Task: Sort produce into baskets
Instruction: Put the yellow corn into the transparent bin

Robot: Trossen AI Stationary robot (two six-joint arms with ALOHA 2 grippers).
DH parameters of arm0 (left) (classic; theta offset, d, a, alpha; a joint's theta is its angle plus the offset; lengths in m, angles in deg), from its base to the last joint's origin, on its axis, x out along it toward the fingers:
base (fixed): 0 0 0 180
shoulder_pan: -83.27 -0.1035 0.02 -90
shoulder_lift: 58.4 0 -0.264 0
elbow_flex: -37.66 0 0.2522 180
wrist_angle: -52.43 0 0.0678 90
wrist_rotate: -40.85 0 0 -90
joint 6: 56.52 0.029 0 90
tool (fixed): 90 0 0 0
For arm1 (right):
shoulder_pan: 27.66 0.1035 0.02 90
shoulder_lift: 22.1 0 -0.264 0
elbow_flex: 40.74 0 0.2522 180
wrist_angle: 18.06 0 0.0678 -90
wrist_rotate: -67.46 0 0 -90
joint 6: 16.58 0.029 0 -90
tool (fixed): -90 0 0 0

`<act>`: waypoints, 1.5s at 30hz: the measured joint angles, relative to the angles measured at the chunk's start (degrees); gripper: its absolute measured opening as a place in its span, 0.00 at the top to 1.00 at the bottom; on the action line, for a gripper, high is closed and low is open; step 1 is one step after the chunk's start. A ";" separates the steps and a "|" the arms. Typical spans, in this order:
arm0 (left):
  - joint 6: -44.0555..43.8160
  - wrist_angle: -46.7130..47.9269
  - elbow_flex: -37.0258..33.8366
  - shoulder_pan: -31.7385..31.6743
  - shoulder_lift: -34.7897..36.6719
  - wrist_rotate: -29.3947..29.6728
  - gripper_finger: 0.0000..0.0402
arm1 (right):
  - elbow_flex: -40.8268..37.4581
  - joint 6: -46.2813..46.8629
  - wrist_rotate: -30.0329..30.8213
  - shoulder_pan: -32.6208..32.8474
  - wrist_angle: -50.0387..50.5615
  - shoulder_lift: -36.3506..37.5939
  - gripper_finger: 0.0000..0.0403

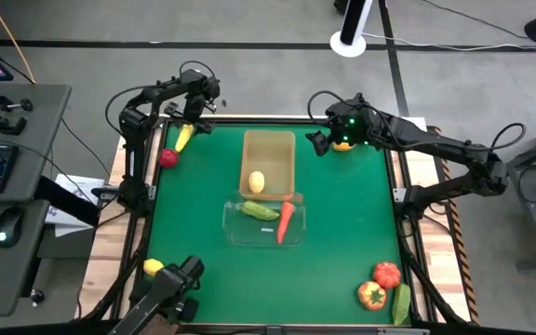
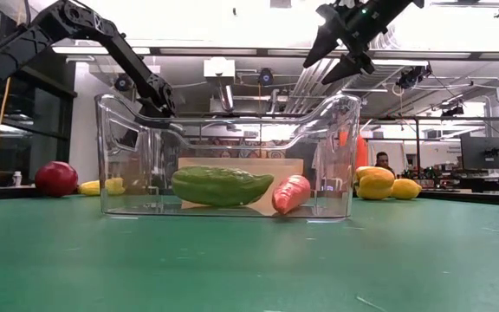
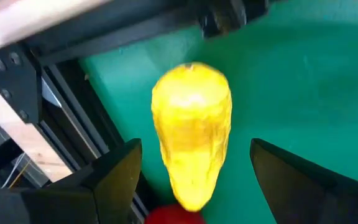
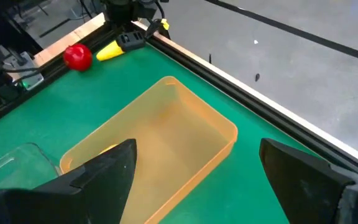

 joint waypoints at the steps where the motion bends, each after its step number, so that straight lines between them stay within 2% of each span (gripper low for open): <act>1: 0.29 0.38 0.00 0.00 0.00 -0.07 0.29 | 0.00 0.07 -0.01 0.00 0.02 0.01 0.18; 6: -0.39 -0.98 -1.61 0.02 0.00 -0.17 0.37 | 0.00 -0.14 0.09 0.00 0.02 0.03 0.18; 11: -3.21 -4.10 -5.87 0.08 0.07 -1.75 0.51 | 0.00 -0.26 0.19 0.00 0.02 0.03 0.18; 16: -1.71 -1.61 -5.16 1.08 0.74 -2.58 0.65 | 0.00 1.44 0.17 0.04 0.00 0.05 0.18; 19: -1.61 -2.49 -3.06 1.94 3.99 -2.92 0.71 | 0.00 2.21 -0.33 0.04 -0.02 0.10 0.18; 22: -0.69 -3.18 -1.68 3.07 8.29 -2.89 0.71 | -0.02 1.27 -0.39 0.04 -0.17 0.76 0.18; 25: -0.64 -5.83 -1.34 5.28 15.12 -3.19 0.70 | -0.02 -0.16 -0.42 0.04 -1.13 2.73 0.18; 28: -0.68 -7.35 -1.23 9.14 22.90 -6.42 0.69 | -0.02 1.08 -0.57 0.07 -3.17 5.57 0.18; 32: -2.95 -11.06 -1.84 17.97 34.59 -11.61 0.69 | -0.02 5.49 -2.06 0.87 -4.81 10.33 0.18; 36: -7.58 -14.35 -1.86 32.01 43.25 -12.29 0.69 | -0.02 5.99 -2.43 4.07 -4.45 13.71 0.18; 40: -13.20 -17.47 -1.86 49.10 47.77 -8.32 0.69 | -0.02 7.74 -2.41 7.97 -4.42 15.07 0.18; 45: -17.40 -17.57 -1.90 68.07 46.25 2.17 0.68 | -0.02 11.37 -1.69 12.00 -4.36 14.75 0.18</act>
